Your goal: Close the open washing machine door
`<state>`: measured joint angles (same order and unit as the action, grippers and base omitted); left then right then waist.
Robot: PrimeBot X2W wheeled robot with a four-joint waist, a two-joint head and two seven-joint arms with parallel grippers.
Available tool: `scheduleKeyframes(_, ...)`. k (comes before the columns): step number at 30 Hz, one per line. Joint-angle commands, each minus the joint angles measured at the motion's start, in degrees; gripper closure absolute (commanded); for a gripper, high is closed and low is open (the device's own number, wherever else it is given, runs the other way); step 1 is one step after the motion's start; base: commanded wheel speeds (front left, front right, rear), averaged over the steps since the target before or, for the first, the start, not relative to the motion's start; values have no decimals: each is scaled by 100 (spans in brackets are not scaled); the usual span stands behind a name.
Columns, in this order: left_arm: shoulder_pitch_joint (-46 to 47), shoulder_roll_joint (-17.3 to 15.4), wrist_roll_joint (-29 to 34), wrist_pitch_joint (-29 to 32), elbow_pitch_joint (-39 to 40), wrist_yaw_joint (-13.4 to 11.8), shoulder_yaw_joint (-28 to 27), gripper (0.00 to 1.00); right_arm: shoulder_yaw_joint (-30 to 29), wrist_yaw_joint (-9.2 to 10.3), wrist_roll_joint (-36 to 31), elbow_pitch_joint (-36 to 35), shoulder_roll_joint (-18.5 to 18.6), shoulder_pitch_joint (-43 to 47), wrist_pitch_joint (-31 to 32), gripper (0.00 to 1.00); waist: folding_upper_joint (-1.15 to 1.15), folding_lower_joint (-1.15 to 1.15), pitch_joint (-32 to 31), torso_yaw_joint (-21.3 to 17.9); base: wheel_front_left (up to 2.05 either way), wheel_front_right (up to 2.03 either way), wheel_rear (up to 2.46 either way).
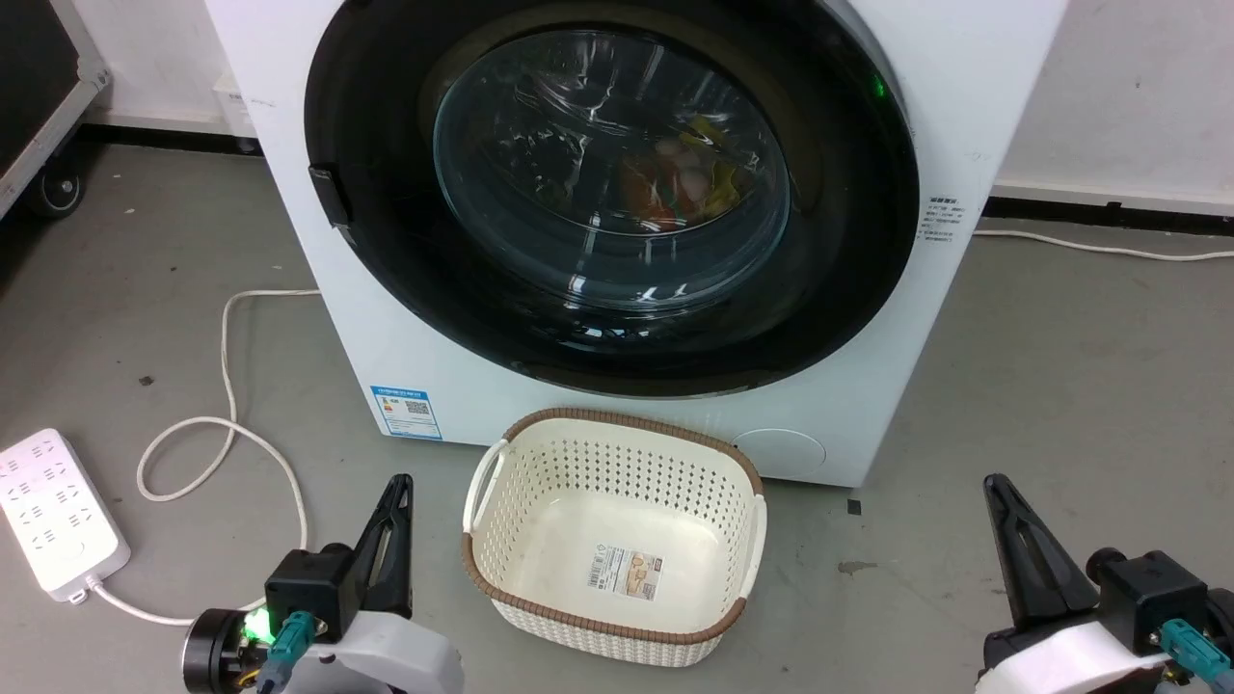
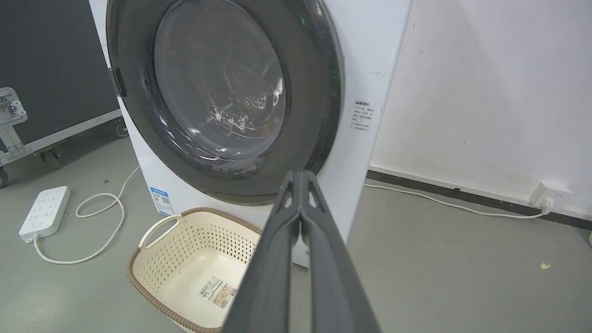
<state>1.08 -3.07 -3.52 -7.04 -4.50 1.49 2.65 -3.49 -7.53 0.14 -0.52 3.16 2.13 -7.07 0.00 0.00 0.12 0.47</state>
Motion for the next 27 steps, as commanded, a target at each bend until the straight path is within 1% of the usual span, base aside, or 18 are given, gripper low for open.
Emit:
scheduleKeyframes(1, -58, 0, 43, 29, 43, -24, -29, 100, 19, 2, -7, 14, -15, -76, 29, 100, 0, 0, 0, -1, 0, 0, 0)
scheduleKeyframes(27, -80, 9, 182, 333, 226, -80, -136, 100, 168, 3, -10, 31, -21, -138, 335, 100, 0, 0, -5, -22, 0, 0, 0)
